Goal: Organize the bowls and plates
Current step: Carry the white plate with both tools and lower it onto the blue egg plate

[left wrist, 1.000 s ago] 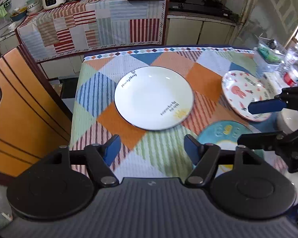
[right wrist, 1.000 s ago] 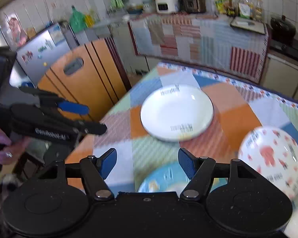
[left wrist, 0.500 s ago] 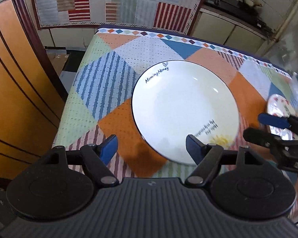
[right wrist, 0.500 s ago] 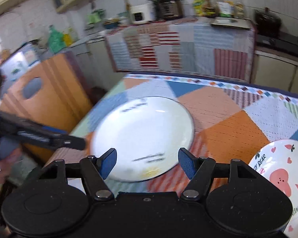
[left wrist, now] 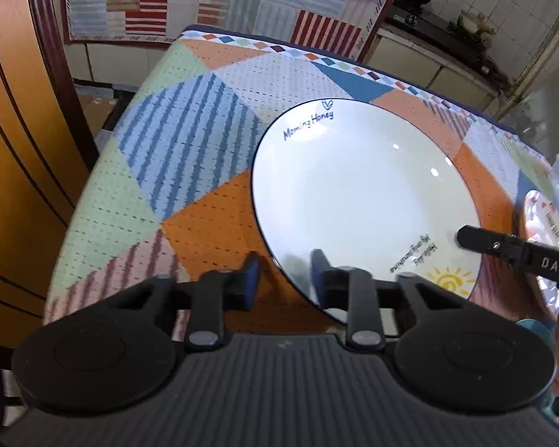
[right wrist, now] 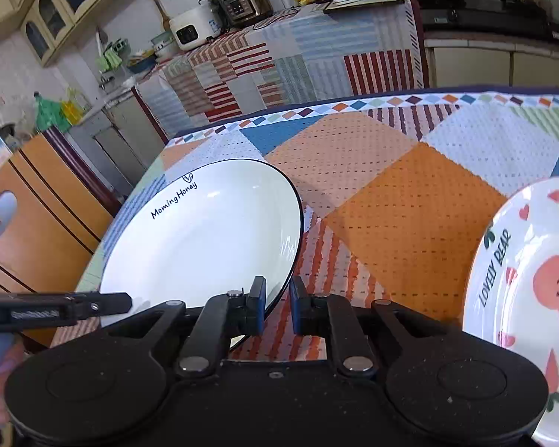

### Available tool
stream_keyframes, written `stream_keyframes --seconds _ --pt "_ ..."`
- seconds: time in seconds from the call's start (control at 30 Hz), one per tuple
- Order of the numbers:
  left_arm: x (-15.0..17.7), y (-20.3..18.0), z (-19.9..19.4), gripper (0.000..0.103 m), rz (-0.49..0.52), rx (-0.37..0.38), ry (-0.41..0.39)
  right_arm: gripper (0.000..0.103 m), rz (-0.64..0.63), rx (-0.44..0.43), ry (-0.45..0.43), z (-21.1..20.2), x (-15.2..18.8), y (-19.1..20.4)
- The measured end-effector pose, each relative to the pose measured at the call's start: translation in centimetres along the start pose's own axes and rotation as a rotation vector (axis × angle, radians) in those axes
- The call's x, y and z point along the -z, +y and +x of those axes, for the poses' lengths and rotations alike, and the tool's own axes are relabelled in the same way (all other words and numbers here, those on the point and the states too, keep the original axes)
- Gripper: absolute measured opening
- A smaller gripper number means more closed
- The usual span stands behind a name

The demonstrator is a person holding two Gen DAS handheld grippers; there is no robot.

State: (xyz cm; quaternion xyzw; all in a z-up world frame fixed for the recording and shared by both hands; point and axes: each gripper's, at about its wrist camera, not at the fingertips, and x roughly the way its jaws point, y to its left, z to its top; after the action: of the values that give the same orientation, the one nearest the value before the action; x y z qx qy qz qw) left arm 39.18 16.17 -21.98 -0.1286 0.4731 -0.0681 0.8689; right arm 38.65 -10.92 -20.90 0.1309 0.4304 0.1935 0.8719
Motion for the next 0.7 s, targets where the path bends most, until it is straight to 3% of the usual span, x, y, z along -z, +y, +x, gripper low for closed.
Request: stream_keyframes --seconds 0.2,0.27,0.33,0.5,0.57,0.7 --pt "-0.3 0.9 0.8 0.018 -0.064 0.035 -0.001 0.018 0.023 -0.007 0.03 0.7 -0.3 -0.3" --pt "-0.2 1.2 0.8 0.019 -0.09 0.047 -0.009 0.019 0.096 -0.032 0.066 1.7 -0.6 -1.1" --pt "-0.1 1.3 0.8 0.018 -0.094 0.053 -0.022 0.018 0.164 -0.049 0.044 2.2 -0.4 -1.6" --pt "-0.1 1.4 0.8 0.017 -0.141 0.048 -0.03 0.017 0.108 -0.027 0.057 2.5 -0.7 -0.7" --pt "0.0 1.1 0.7 0.018 -0.116 0.033 -0.036 0.016 0.166 -0.027 0.074 2.4 -0.8 -1.0" --pt "0.1 0.8 0.5 0.018 -0.069 0.026 -0.038 0.016 0.142 -0.03 0.106 2.0 -0.7 -0.9"
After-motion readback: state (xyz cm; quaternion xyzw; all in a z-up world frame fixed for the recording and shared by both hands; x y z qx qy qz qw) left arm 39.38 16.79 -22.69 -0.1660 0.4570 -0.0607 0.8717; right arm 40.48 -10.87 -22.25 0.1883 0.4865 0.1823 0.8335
